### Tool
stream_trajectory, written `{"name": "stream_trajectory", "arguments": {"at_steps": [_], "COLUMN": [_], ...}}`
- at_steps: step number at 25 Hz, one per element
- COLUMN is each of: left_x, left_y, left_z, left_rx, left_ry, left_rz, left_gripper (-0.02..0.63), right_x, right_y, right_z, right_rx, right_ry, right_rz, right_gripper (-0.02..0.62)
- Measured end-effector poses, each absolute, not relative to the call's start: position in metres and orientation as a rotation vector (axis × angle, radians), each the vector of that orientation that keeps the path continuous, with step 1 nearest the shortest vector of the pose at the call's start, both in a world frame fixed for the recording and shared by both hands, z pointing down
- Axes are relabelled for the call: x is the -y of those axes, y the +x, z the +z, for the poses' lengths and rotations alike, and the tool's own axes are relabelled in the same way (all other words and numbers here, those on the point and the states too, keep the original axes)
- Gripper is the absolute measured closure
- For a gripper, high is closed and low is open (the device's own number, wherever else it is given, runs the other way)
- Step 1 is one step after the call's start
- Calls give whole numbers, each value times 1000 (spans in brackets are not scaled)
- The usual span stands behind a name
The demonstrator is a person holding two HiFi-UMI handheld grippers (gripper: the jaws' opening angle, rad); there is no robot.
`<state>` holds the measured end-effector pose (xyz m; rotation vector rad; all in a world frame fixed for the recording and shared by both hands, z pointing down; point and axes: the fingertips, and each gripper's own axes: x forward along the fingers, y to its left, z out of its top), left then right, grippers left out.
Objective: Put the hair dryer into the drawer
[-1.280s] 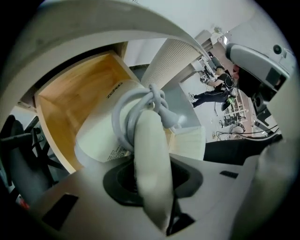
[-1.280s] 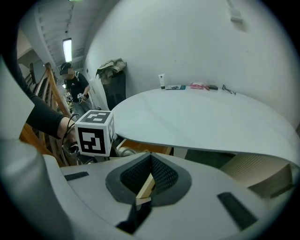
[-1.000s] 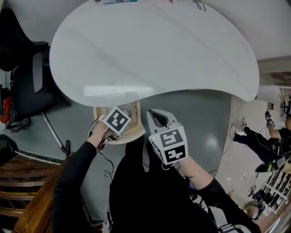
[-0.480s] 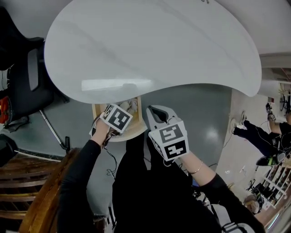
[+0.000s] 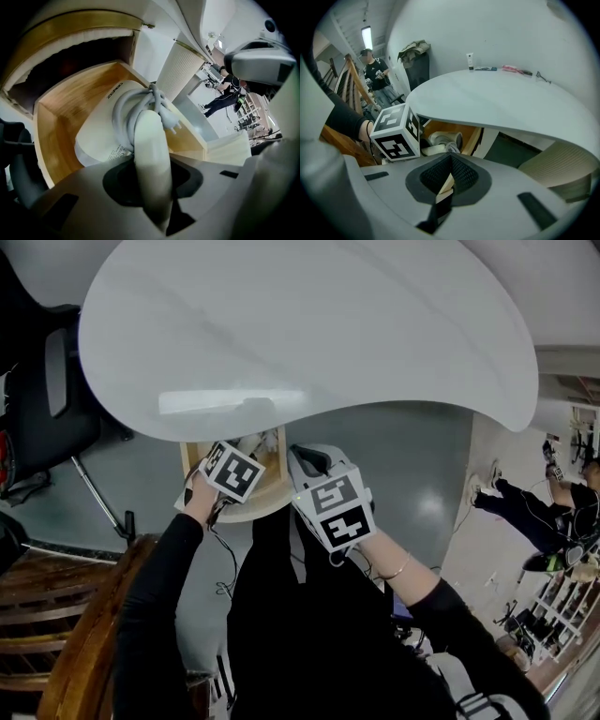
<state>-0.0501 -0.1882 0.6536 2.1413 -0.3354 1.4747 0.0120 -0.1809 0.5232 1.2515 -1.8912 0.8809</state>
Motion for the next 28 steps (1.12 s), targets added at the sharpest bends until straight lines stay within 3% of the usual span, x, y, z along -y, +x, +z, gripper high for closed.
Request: {"name": "stream_trajectory", "arguments": {"at_steps": [28], "left_x": [184], "left_y": [-58], "left_z": [691], "left_rx": [309], "left_ry": [2038], "left_rz": [1672], "left_gripper": [485], "right_x": [168], "right_y": [10], "right_z": [554], "right_rx": [1825], "right_ry": [1156], "right_rz": [899], "right_gripper": [594]}}
